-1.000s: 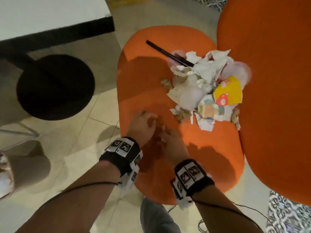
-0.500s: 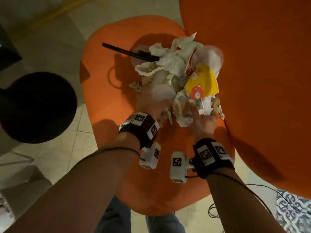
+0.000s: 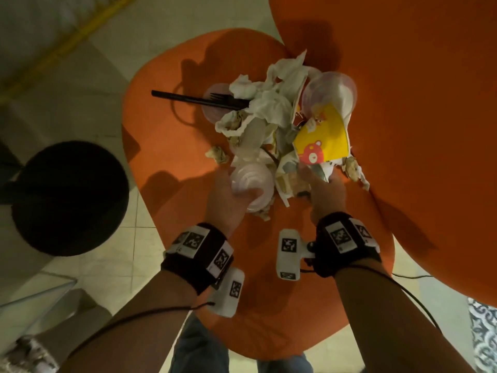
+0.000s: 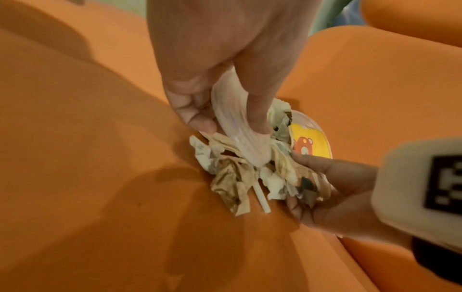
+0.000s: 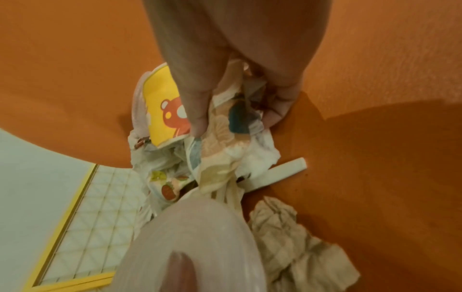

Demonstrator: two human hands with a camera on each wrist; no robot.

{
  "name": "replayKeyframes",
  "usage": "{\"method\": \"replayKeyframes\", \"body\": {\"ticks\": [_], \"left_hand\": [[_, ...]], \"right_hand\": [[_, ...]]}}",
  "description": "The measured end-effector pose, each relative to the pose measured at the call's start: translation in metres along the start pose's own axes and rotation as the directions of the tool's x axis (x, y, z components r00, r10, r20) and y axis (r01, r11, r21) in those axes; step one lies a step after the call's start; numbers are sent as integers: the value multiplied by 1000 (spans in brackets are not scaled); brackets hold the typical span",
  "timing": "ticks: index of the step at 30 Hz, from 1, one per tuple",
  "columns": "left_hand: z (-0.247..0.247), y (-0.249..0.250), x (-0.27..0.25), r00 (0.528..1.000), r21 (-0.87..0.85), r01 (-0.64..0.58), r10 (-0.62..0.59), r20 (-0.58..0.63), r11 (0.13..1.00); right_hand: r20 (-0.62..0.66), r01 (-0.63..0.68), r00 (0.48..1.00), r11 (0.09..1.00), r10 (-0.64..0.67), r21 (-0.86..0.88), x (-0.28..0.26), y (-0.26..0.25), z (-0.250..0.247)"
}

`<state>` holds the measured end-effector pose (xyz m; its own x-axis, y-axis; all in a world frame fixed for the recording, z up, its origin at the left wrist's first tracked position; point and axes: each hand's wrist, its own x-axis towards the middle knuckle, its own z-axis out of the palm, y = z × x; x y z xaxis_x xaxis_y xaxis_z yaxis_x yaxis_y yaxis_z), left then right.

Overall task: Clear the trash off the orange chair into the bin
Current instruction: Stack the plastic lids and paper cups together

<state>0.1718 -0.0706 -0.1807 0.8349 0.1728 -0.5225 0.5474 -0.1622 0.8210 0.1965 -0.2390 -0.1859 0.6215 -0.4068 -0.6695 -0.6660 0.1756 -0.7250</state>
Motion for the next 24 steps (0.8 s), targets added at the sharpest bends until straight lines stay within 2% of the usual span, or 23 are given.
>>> {"method": "replayKeyframes", "body": {"ticks": [3,5,8,10,12,15,17,18,19,21,23,24], "left_hand": [[3,-6,-14,992,174,15,-37,125,985],[10,-10,-19,984,320,6,-62,165,948],[23,-8,-19,980,563,-60,-59,190,824],[29,-7,-17,984,693,-83,-51,171,716],[34,-5,-17,988,756,-90,-35,148,648],[35,-2,-19,991,731,-103,9,131,674],[35,-2,-20,987,708,-136,33,157,693],[35,-3,-19,983,682,-158,50,176,714],[35,-4,-20,979,643,-180,71,191,744],[35,-3,-23,978,555,-165,61,200,815],[35,-3,-27,977,494,-141,41,208,858],[34,-4,-29,975,466,-136,34,220,874]], "right_hand": [[22,52,998,997,-50,-64,-4,4,-16],[10,111,994,980,-111,-168,-8,10,-31],[50,151,988,925,-143,-348,-15,17,-55],[144,208,977,849,-157,-486,-19,18,-69],[226,273,960,734,-166,-622,-20,18,-80],[322,384,923,523,-208,-761,-23,12,-93],[426,530,842,360,-331,-768,-27,4,-97],[451,577,804,329,-388,-748,-28,-1,-97],[444,582,802,358,-400,-730,-30,-8,-97],[418,542,840,482,-347,-688,-32,-20,-95],[433,527,850,511,-300,-679,-34,-24,-91],[431,536,844,508,-319,-674,-34,-24,-91]]}}
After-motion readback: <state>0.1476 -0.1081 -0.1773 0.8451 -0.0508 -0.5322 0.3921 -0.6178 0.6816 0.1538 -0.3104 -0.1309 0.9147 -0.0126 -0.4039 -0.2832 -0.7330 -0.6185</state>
